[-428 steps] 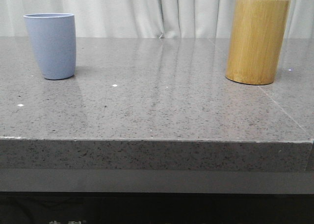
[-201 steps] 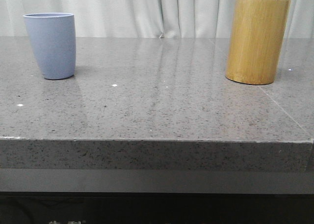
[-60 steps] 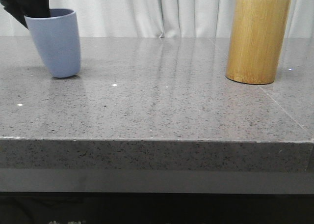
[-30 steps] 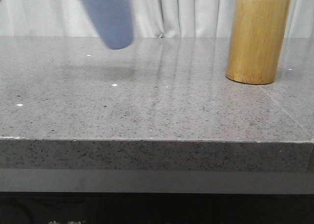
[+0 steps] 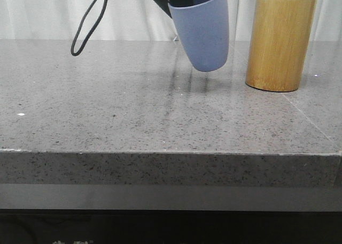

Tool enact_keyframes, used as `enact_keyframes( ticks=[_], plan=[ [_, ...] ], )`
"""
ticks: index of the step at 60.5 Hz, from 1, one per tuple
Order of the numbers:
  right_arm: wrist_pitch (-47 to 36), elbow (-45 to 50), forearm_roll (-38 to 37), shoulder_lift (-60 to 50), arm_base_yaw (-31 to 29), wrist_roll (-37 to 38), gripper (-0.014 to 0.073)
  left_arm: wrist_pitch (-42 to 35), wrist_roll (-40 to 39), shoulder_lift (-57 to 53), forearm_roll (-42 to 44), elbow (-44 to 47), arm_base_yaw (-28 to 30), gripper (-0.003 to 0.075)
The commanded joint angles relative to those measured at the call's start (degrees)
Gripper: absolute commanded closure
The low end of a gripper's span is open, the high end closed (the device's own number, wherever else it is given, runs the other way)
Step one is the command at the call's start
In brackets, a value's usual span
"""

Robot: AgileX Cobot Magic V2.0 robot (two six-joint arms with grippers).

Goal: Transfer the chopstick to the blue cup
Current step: 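Lift the blue cup with the left gripper and carry it toward the bamboo holder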

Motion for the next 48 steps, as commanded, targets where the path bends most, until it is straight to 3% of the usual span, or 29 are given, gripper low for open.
enact_keyframes(
  ticks=[1, 31, 48],
  plan=[
    [-4.9, -2.17, 0.08, 0.78, -0.19, -0.46, -0.0062, -2.85, -0.37, -3.39, -2.06, -2.28, -0.47, 0.0734],
    [-4.95, -2.17, 0.08, 0.78, -0.19, -0.46, -0.0062, -2.63, -0.37, -1.47, -3.01, -2.28, -0.47, 0.052],
    [-5.07, -2.17, 0.08, 0.78, -0.19, -0.46, -0.0062, -2.96, -0.37, -1.47, -3.01, -3.91, -0.47, 0.0269]
  ],
)
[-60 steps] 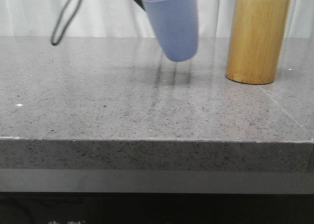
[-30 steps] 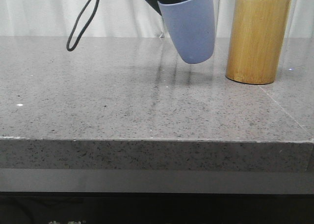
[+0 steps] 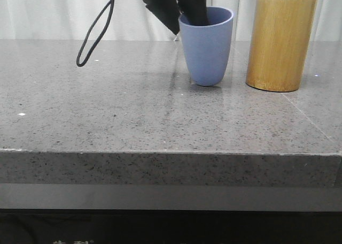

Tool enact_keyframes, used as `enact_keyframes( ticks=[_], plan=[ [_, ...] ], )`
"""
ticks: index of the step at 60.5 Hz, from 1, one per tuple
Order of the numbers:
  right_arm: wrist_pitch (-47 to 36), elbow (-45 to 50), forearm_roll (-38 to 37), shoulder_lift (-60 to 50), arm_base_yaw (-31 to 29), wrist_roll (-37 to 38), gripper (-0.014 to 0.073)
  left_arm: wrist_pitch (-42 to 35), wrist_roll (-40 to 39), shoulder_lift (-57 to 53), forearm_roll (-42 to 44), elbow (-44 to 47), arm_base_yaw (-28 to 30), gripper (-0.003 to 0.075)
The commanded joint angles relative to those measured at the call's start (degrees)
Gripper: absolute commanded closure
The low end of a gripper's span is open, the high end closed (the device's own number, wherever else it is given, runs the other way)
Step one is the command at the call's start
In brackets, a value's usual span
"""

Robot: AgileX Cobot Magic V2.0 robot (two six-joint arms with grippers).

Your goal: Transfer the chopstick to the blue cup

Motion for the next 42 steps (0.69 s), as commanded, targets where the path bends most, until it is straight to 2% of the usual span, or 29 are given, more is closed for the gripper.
enact_keyframes(
  ticks=[1, 9, 18, 26, 32, 42],
  plan=[
    [-4.97, -2.17, 0.06, 0.78, -0.19, -0.46, -0.0062, -2.58, -0.37, -3.59, -1.26, -3.52, -0.47, 0.0258],
    [-4.97, -2.17, 0.06, 0.78, -0.19, -0.46, -0.0062, 0.51, -0.37, -3.59, -1.16, -8.15, -0.47, 0.0218],
    [-4.97, -2.17, 0.06, 0.78, -0.19, -0.46, -0.0062, 8.44, -0.37, -3.59, 1.35, -13.01, -0.1, 0.0218],
    [-5.03, -2.17, 0.06, 0.78, -0.19, -0.46, -0.0062, 8.45, -1.11, -4.46, 2.41, -13.84, 1.34, 0.025],
    [-5.03, -2.17, 0.06, 0.78, -0.19, -0.46, -0.0062, 8.45, -1.9, -5.53, 2.44, -13.84, 2.49, 0.036],
    [-5.03, -2.17, 0.06, 0.78, -0.19, -0.46, -0.0062, 8.45, -1.9, -8.64, 2.44, -13.72, 4.34, 0.0671]
  ],
)
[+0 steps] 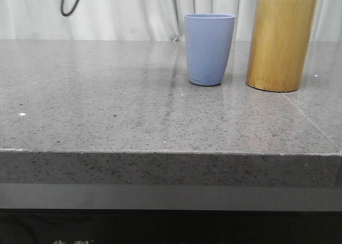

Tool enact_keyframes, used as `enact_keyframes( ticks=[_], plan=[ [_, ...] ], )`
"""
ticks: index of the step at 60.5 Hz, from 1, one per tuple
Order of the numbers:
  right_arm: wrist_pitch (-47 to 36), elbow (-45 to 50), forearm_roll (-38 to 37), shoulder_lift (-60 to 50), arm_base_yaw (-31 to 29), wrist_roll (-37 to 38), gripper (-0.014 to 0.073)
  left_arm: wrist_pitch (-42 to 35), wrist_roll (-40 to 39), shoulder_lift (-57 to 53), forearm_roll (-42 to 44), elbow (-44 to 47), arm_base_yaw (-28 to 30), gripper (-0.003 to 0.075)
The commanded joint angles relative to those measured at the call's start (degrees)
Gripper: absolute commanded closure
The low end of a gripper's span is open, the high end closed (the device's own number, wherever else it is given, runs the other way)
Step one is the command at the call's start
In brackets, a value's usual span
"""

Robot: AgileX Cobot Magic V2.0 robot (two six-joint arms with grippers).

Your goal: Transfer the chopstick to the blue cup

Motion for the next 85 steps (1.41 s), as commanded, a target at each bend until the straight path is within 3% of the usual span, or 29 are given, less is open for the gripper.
enact_keyframes(
  ticks=[1, 3, 13, 32, 45, 70, 85],
  plan=[
    [-4.9, -2.17, 0.06, 0.78, -0.19, -0.46, -0.0062, 0.91, -0.76, -6.2, -0.5, -1.68, 1.11, 0.0696],
    [-4.9, -2.17, 0.06, 0.78, -0.19, -0.46, -0.0062, 0.91, -0.76, -6.84, -0.5, -1.43, 1.72, 0.0742],
    [-4.85, -2.17, 0.06, 0.78, -0.19, -0.46, -0.0062, 0.91, -0.76, -11.74, -0.5, 2.95, 5.04, 0.0738],
    [-4.75, -2.17, 0.06, 0.78, -0.19, -0.46, -0.0062, -0.88, -1.8, -24.94, -0.5, 24.21, 15.89, 0.0738],
    [-4.75, -2.17, 0.06, 0.78, -0.19, -0.46, -0.0062, -12.22, -2.31, -37.15, -0.5, 43.33, 20.1, 0.0738],
    [-4.82, -2.1, 0.06, 0.78, -0.19, -0.46, -0.0062, -41.38, -3.23, -68.23, -0.5, 84.27, 20.1, 0.0738],
    [-5.73, -2.1, 0.06, 0.78, -0.19, -0.46, -0.0062, -47.83, -3.23, -90.59, -0.5, 100.72, 20.1, 0.0738]
  ],
)
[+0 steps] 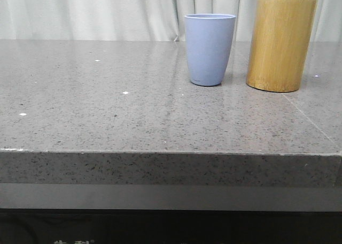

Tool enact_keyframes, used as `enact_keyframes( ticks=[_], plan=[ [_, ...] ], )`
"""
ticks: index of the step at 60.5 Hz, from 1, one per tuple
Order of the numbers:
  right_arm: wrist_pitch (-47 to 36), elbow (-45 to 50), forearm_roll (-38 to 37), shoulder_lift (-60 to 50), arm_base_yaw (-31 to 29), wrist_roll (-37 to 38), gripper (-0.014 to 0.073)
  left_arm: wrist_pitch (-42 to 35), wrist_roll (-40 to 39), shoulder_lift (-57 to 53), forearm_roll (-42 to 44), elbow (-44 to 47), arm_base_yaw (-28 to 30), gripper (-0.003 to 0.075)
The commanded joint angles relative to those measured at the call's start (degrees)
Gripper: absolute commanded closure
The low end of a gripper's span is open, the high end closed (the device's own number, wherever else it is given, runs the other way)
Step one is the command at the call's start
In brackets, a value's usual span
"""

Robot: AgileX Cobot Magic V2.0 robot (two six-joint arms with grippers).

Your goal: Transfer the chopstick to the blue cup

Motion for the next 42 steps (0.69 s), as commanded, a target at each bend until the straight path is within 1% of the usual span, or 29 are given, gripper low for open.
enact_keyframes(
  ticks=[1, 12, 19, 29, 35, 42],
  plan=[
    [-6.1, -2.1, -0.04, 0.87, -0.19, -0.46, -0.0062, -6.09, -0.66, -8.0, -0.73, 2.49, 0.14, 0.0738],
    [-11.63, -3.13, 0.08, 4.08, -0.19, -0.46, -0.0062, -3.41, -0.66, -21.28, -0.84, 7.58, 0.14, 0.0738],
    [-15.22, -6.3, 0.08, 10.24, -0.08, -0.46, -0.0062, -2.81, -0.66, -26.49, -0.84, 8.86, 0.14, 0.0738],
    [-17.09, -15.37, -0.26, 23.15, 0.18, -0.46, -0.0062, -2.56, -0.66, -28.72, -0.84, 9.08, 0.14, 0.0738],
    [-15.42, -21.59, -2.17, 31.7, 1.39, -0.46, -0.0062, -2.56, -0.66, -28.72, -0.84, 9.08, 0.14, 0.0738],
    [-13.14, -30.04, -3.92, 41.09, 4.62, -0.46, -0.0062, -2.56, -0.66, -28.72, -0.84, 9.37, 0.14, 0.0738]
  ],
)
